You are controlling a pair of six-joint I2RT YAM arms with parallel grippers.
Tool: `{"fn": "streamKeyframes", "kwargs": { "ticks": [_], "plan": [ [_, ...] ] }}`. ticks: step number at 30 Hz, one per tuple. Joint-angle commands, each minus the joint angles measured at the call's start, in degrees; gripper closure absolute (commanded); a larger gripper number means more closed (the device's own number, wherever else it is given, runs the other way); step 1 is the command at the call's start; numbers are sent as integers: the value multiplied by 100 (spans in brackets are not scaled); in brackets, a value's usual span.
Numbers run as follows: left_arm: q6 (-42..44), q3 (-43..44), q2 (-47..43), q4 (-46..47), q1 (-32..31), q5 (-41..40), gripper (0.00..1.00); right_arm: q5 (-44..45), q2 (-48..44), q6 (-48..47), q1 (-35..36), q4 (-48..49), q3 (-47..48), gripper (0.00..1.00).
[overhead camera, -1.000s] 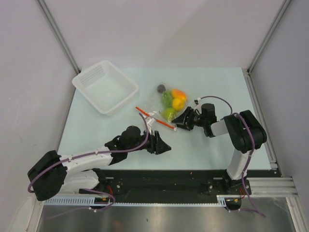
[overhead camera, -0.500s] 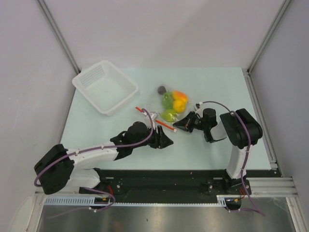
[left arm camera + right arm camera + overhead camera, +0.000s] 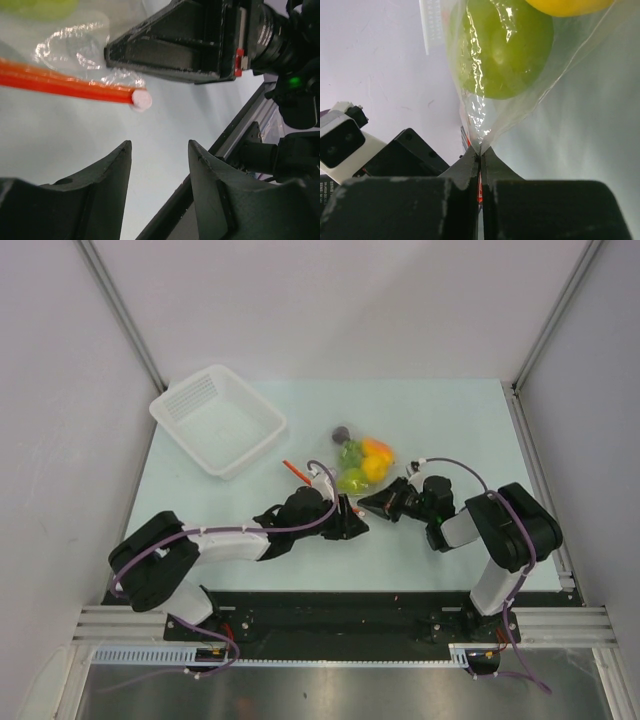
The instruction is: Open the zip-top bag and remove the fake food
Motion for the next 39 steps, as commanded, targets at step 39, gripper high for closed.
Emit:
{"fn": "streamKeyframes", "kwargs": {
  "ticks": [39],
  "plan": [
    [-1077, 12, 284, 602, 209, -702, 68, 767, -500, 308, 438, 938, -562, 100]
  ]
}}
